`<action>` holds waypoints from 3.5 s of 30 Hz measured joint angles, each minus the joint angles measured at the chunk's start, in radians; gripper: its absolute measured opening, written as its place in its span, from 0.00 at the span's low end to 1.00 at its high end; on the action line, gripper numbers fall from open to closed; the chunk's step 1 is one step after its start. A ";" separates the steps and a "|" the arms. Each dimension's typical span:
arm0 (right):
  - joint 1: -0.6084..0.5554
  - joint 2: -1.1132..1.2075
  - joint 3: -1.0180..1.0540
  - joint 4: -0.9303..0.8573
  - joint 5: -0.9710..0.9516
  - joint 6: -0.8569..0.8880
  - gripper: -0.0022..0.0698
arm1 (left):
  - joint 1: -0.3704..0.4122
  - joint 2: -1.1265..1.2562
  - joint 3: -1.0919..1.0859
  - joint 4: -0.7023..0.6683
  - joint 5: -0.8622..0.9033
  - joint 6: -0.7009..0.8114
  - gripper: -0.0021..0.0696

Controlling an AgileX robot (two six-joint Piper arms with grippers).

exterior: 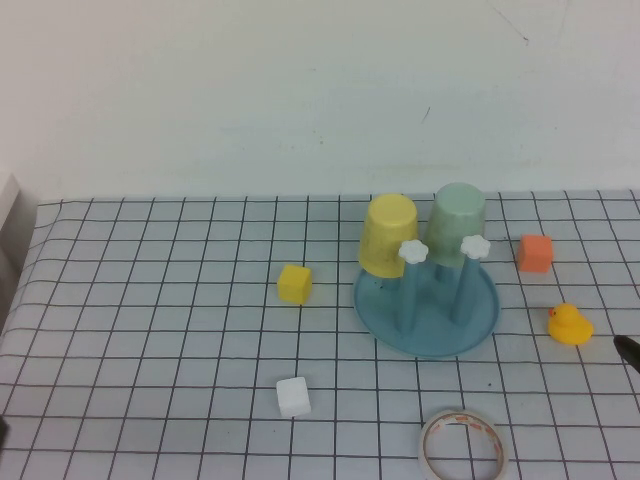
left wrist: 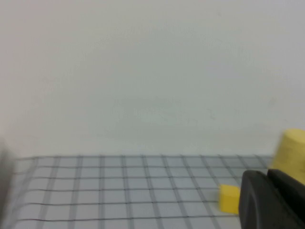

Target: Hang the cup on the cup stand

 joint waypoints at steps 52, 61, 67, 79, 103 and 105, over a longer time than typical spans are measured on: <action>0.000 0.000 0.000 0.000 0.001 0.000 0.54 | 0.222 -0.171 -0.003 0.260 0.501 -0.088 0.03; 0.000 0.000 0.000 0.000 0.001 0.000 0.54 | 0.222 -0.172 -0.003 0.260 0.501 -0.088 0.03; 0.000 0.000 0.000 0.000 0.001 0.000 0.54 | 0.222 -0.172 -0.003 0.260 0.501 -0.091 0.03; 0.000 0.000 0.000 0.000 0.001 0.000 0.54 | 0.222 -0.172 -0.003 0.260 0.501 -0.089 0.03; -0.725 -0.392 0.000 -0.013 0.330 0.049 0.54 | 0.222 -0.172 -0.003 0.260 0.501 -0.089 0.03; -0.725 -0.392 0.000 -0.016 0.319 0.049 0.54 | 0.222 -0.172 -0.003 0.260 0.501 -0.089 0.03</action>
